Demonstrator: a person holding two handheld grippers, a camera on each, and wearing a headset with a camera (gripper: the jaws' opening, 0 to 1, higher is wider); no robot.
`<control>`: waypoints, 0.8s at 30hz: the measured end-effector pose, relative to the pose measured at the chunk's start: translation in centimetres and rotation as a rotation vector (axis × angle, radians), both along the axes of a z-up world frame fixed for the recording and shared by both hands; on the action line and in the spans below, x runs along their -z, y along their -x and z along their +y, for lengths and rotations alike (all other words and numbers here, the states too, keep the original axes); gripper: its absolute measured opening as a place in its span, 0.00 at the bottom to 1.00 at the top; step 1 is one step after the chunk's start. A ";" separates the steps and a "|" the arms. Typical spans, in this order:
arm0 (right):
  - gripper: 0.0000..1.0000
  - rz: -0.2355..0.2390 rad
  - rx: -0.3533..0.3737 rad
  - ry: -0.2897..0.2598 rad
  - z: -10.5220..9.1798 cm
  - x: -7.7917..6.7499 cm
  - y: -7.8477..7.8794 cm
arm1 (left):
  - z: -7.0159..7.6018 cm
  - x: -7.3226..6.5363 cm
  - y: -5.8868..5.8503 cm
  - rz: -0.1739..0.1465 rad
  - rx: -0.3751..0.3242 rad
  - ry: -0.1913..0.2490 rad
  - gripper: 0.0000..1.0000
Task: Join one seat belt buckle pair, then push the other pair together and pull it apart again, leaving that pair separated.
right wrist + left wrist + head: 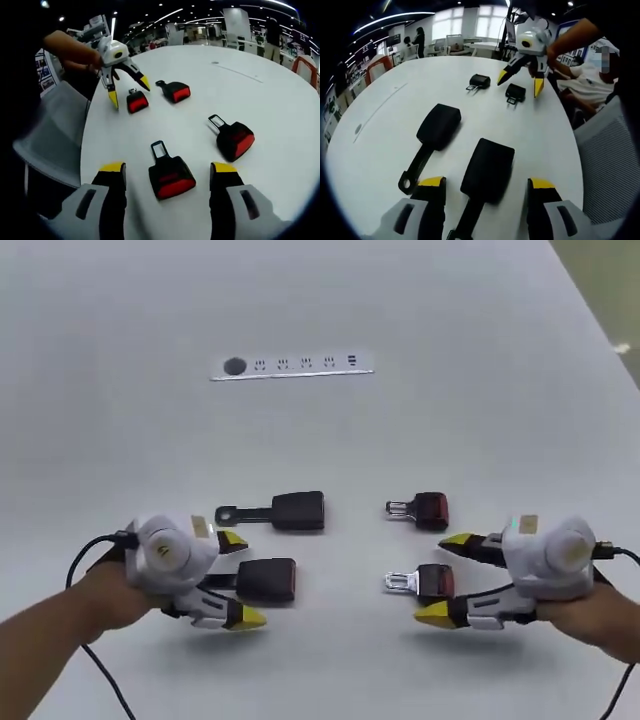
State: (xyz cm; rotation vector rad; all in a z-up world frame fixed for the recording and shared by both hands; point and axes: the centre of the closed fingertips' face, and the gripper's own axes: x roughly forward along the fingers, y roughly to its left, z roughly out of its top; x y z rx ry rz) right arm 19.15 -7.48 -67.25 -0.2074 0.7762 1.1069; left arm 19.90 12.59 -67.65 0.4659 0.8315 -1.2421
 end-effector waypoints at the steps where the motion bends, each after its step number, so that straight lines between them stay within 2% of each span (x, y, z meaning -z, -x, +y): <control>1: 0.65 -0.001 -0.009 0.006 0.0 0.1 0.0 | 0.0 0.1 0.0 -0.001 0.008 -0.003 0.67; 5: 0.62 0.001 -0.028 0.011 0.3 -0.1 0.2 | 0.2 0.5 -0.1 0.000 0.013 -0.013 0.66; 12: 0.56 0.019 -0.086 0.041 0.3 0.3 0.8 | 0.1 0.4 -0.5 -0.013 0.031 -0.002 0.61; 14: 0.56 0.022 -0.090 0.043 0.3 0.3 0.9 | 0.3 0.6 -0.7 -0.040 0.064 -0.021 0.60; 17: 0.54 0.017 -0.102 0.045 0.6 0.2 1.0 | 0.2 0.4 -0.6 -0.031 0.069 -0.013 0.53; 20: 0.51 0.014 -0.128 0.057 0.7 0.3 1.2 | 0.0 0.5 -0.6 -0.052 0.101 -0.017 0.44; 23: 0.47 -0.012 -0.157 0.088 0.6 0.6 1.0 | 0.2 0.7 -0.6 -0.069 0.128 -0.029 0.40; 24: 0.46 -0.018 -0.169 0.097 0.5 0.8 0.9 | 0.2 0.8 -0.8 -0.103 0.154 -0.049 0.36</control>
